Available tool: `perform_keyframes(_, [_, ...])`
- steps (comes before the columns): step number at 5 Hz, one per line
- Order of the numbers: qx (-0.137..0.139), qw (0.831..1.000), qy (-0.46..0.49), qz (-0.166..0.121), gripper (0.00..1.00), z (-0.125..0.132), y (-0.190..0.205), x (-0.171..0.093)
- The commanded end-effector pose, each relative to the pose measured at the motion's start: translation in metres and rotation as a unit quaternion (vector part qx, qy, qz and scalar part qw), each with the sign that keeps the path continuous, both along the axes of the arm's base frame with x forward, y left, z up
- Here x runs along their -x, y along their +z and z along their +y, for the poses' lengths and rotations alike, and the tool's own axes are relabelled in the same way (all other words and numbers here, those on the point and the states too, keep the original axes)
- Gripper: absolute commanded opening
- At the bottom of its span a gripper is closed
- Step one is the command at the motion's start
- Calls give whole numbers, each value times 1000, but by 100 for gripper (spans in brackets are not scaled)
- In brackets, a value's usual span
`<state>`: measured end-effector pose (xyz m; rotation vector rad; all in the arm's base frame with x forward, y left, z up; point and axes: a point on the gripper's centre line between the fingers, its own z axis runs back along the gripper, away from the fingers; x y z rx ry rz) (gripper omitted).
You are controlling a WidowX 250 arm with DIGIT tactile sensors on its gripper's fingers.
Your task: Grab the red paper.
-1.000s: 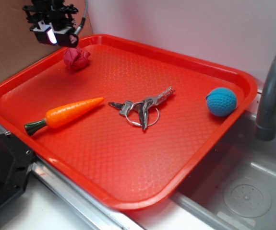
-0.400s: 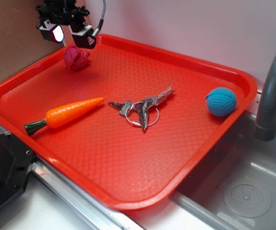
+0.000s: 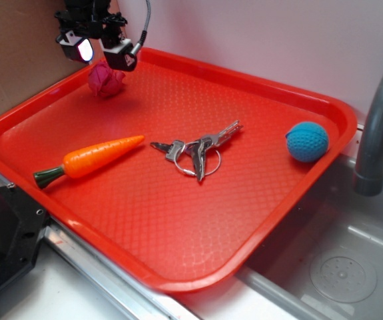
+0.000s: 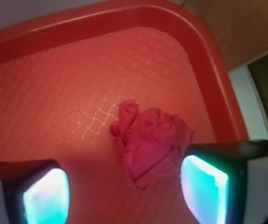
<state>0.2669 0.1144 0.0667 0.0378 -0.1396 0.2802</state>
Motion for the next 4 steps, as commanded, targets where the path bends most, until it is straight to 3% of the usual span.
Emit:
perform_keyframes(1, [-14, 1000, -8, -15, 100, 25, -9, -7])
perform_keyframes(4, [-22, 999, -40, 23, 100, 19, -57, -16])
